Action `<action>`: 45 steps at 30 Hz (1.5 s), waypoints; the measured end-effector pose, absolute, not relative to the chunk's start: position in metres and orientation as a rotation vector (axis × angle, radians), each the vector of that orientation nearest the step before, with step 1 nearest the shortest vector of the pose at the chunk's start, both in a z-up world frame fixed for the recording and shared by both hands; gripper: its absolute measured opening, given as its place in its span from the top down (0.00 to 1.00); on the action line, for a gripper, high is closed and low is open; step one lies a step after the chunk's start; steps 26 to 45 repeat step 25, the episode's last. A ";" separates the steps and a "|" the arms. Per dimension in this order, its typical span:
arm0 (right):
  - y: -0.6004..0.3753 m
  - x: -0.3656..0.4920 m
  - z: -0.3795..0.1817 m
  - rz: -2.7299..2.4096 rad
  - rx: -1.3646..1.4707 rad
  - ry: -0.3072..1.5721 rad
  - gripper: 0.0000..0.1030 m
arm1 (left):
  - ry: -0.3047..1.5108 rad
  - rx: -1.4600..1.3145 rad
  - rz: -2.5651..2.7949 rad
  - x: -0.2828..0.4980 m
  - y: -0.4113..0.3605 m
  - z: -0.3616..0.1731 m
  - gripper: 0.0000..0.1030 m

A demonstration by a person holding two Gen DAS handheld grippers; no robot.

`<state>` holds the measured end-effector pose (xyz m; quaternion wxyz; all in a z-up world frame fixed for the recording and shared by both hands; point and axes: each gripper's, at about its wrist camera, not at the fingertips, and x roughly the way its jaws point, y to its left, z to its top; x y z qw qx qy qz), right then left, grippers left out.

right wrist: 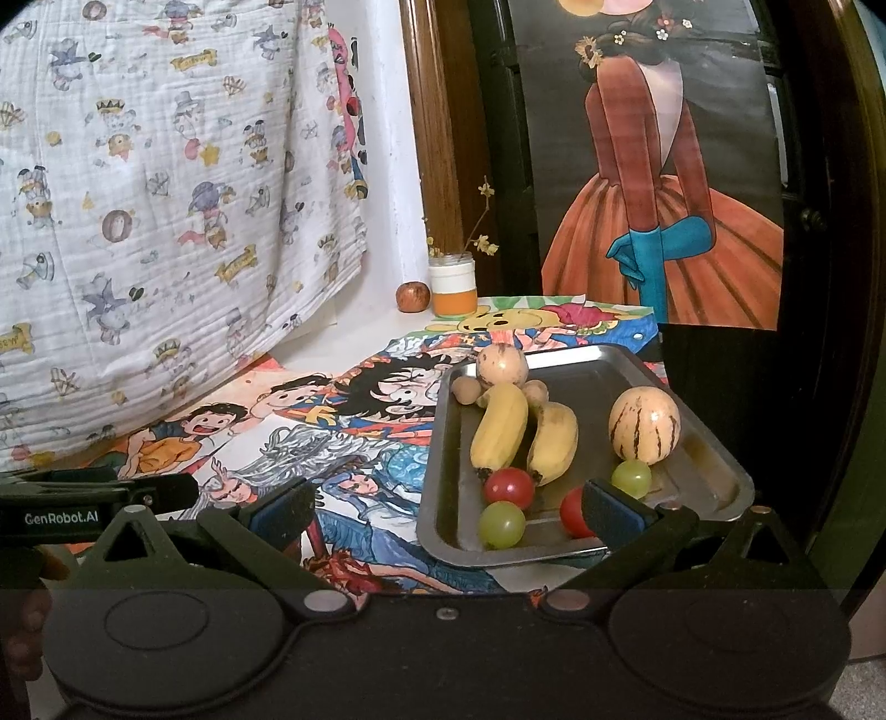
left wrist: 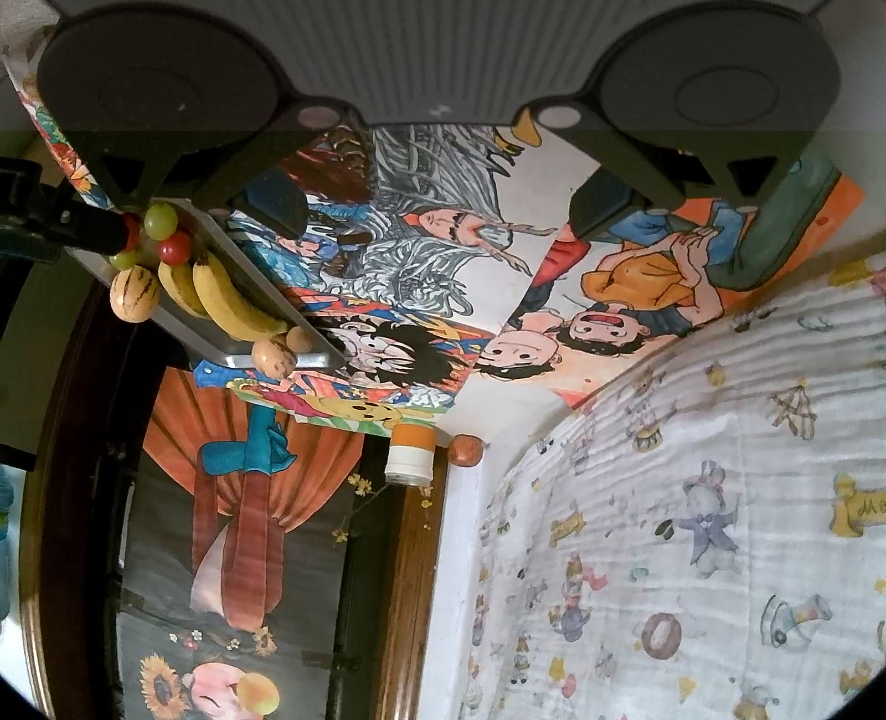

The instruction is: Organize fruits

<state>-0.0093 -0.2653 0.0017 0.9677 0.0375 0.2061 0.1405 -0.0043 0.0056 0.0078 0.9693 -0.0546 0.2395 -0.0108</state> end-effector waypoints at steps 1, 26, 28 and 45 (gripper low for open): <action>-0.265 -0.009 0.002 0.284 0.076 0.417 0.01 | 0.490 -0.116 -0.014 -0.005 0.006 0.007 0.00; -0.263 -0.009 -0.001 0.285 0.075 0.423 0.01 | 0.512 -0.106 -0.017 -0.004 0.003 0.006 0.00; -0.263 -0.009 -0.001 0.285 0.075 0.423 0.01 | 0.512 -0.106 -0.017 -0.004 0.003 0.006 0.00; -0.263 -0.009 -0.001 0.285 0.075 0.423 0.01 | 0.512 -0.106 -0.017 -0.004 0.003 0.006 0.00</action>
